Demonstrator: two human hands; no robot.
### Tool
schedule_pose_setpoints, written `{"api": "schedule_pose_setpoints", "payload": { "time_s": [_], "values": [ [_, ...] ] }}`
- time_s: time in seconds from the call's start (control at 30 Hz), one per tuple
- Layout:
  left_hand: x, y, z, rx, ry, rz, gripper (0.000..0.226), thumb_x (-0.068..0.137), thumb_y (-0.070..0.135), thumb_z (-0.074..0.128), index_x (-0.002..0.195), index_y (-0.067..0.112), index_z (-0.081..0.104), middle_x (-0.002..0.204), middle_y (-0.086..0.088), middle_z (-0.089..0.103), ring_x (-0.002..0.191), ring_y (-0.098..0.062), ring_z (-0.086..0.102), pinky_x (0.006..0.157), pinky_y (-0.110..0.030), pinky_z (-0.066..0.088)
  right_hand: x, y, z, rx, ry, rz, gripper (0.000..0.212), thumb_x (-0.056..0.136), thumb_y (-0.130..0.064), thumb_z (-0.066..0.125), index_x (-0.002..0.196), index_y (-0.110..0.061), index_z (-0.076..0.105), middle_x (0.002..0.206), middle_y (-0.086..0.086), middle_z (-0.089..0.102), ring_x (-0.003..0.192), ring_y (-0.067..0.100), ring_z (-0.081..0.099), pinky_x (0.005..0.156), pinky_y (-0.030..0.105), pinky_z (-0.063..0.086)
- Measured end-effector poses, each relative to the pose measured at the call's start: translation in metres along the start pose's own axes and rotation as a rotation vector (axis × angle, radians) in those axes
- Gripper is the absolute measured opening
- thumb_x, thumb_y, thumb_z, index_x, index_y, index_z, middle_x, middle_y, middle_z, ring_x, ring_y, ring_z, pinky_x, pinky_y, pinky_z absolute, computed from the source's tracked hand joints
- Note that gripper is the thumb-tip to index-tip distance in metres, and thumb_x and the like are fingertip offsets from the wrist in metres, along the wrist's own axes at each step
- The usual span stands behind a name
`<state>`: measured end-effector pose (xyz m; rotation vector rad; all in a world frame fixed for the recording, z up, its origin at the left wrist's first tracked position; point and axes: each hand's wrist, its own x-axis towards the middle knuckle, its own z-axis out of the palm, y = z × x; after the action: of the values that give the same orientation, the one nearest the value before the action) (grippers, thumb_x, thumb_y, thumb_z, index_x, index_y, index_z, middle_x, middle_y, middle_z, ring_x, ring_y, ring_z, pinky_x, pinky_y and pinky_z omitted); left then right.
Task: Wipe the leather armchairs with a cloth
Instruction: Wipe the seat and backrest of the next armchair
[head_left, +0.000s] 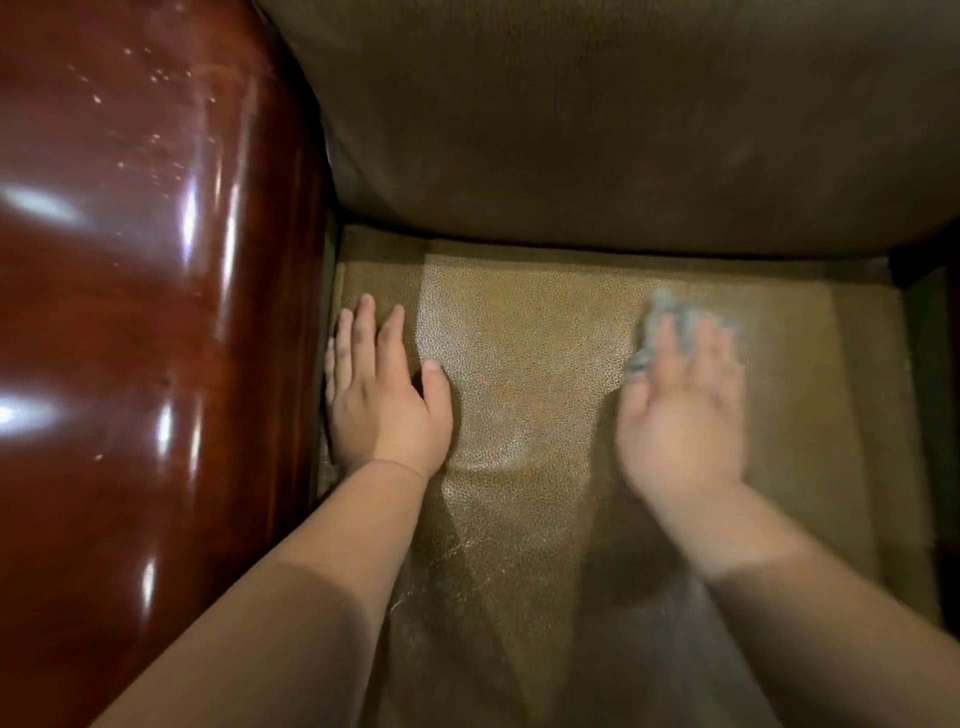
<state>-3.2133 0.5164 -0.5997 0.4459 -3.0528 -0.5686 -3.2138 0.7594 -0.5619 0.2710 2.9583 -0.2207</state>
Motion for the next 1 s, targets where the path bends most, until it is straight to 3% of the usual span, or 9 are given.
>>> {"api": "schedule_pose_setpoints", "payload": {
  "time_s": [0.1, 0.17, 0.2, 0.27, 0.33, 0.43, 0.6, 0.83, 1.0],
  "values": [
    [0.005, 0.004, -0.010, 0.009, -0.135, -0.030, 0.068, 0.098, 0.041, 0.041, 0.163, 0.022, 0.035, 0.175, -0.002, 0.018, 0.163, -0.018, 0.008, 0.132, -0.038, 0.004, -0.059, -0.052, 0.017, 0.032, -0.157, -0.612, 0.060, 0.096, -0.033, 0.040, 0.153, -0.016, 0.049, 0.166, 0.017, 0.033, 0.154, 0.039, 0.029, 0.126, 0.053, 0.022],
    [0.003, 0.007, -0.024, -0.029, -0.250, -0.088, 0.064, 0.103, 0.035, 0.046, 0.164, 0.024, 0.033, 0.176, 0.001, 0.014, 0.162, -0.016, 0.006, 0.132, -0.038, 0.009, -0.056, -0.039, 0.014, 0.031, -0.269, -0.851, 0.053, 0.096, -0.032, 0.047, 0.147, -0.021, 0.056, 0.164, 0.009, 0.038, 0.153, 0.030, 0.034, 0.125, 0.049, 0.026],
    [0.000, 0.009, -0.034, -0.067, -0.315, -0.120, 0.061, 0.104, 0.031, 0.048, 0.163, 0.024, 0.035, 0.176, 0.001, 0.015, 0.162, -0.016, 0.008, 0.131, -0.036, 0.012, -0.044, -0.024, 0.008, 0.050, -0.287, -0.840, 0.050, 0.093, -0.030, 0.050, 0.140, -0.022, 0.061, 0.159, 0.006, 0.047, 0.148, 0.028, 0.043, 0.122, 0.049, 0.034],
    [-0.007, 0.014, -0.061, -0.136, -0.488, -0.135, 0.052, 0.106, 0.026, 0.050, 0.158, 0.023, 0.044, 0.173, -0.001, 0.026, 0.159, -0.017, 0.023, 0.127, -0.029, 0.017, -0.022, 0.002, -0.022, 0.097, -0.276, -0.584, 0.042, 0.090, -0.029, 0.049, 0.126, -0.026, 0.070, 0.141, 0.003, 0.065, 0.128, 0.030, 0.062, 0.105, 0.048, 0.054],
    [-0.014, 0.019, -0.101, -0.168, -0.605, -0.095, 0.044, 0.107, 0.027, 0.050, 0.151, 0.022, 0.054, 0.160, -0.001, 0.048, 0.144, -0.018, 0.047, 0.119, -0.025, 0.030, -0.004, 0.016, -0.066, 0.087, -0.275, -0.271, 0.037, 0.093, -0.027, 0.049, 0.123, -0.030, 0.071, 0.131, 0.002, 0.069, 0.111, 0.031, 0.067, 0.090, 0.038, 0.057],
    [-0.020, 0.028, -0.171, -0.110, -0.606, -0.003, 0.039, 0.107, 0.032, 0.050, 0.145, 0.027, 0.059, 0.146, 0.005, 0.060, 0.130, -0.016, 0.058, 0.111, -0.029, 0.043, 0.002, 0.015, -0.138, 0.047, -0.328, -0.098, 0.038, 0.095, -0.028, 0.047, 0.126, -0.027, 0.069, 0.126, 0.005, 0.068, 0.103, 0.030, 0.064, 0.082, 0.036, 0.055],
    [-0.014, 0.048, -0.291, 0.018, -0.565, 0.076, 0.035, 0.105, 0.035, 0.052, 0.137, 0.029, 0.064, 0.133, 0.005, 0.068, 0.119, -0.019, 0.064, 0.100, -0.034, 0.051, -0.019, -0.019, -0.245, 0.019, -0.317, -0.132, 0.044, 0.090, -0.042, 0.033, 0.110, -0.025, 0.068, 0.110, 0.006, 0.069, 0.095, 0.030, 0.064, 0.075, 0.037, 0.055],
    [0.014, 0.089, -0.434, 0.035, -0.424, 0.183, 0.030, 0.103, 0.033, 0.053, 0.128, 0.026, 0.069, 0.119, 0.001, 0.074, 0.110, -0.023, 0.066, 0.094, -0.036, 0.054, -0.057, -0.082, -0.382, 0.118, -0.270, -0.168, 0.042, 0.100, -0.037, 0.042, 0.133, -0.027, 0.066, 0.127, 0.002, 0.068, 0.115, 0.025, 0.062, 0.094, 0.038, 0.054],
    [0.011, 0.110, -0.500, 0.060, -0.294, 0.227, 0.029, 0.103, 0.032, 0.051, 0.123, 0.028, 0.072, 0.116, 0.001, 0.075, 0.107, -0.026, 0.068, 0.086, -0.034, 0.051, -0.082, -0.093, -0.448, 0.121, -0.260, -0.181, 0.026, 0.096, -0.042, 0.041, 0.101, -0.031, 0.065, 0.104, -0.003, 0.068, 0.101, 0.025, 0.065, 0.083, 0.039, 0.055]
  ]
}}
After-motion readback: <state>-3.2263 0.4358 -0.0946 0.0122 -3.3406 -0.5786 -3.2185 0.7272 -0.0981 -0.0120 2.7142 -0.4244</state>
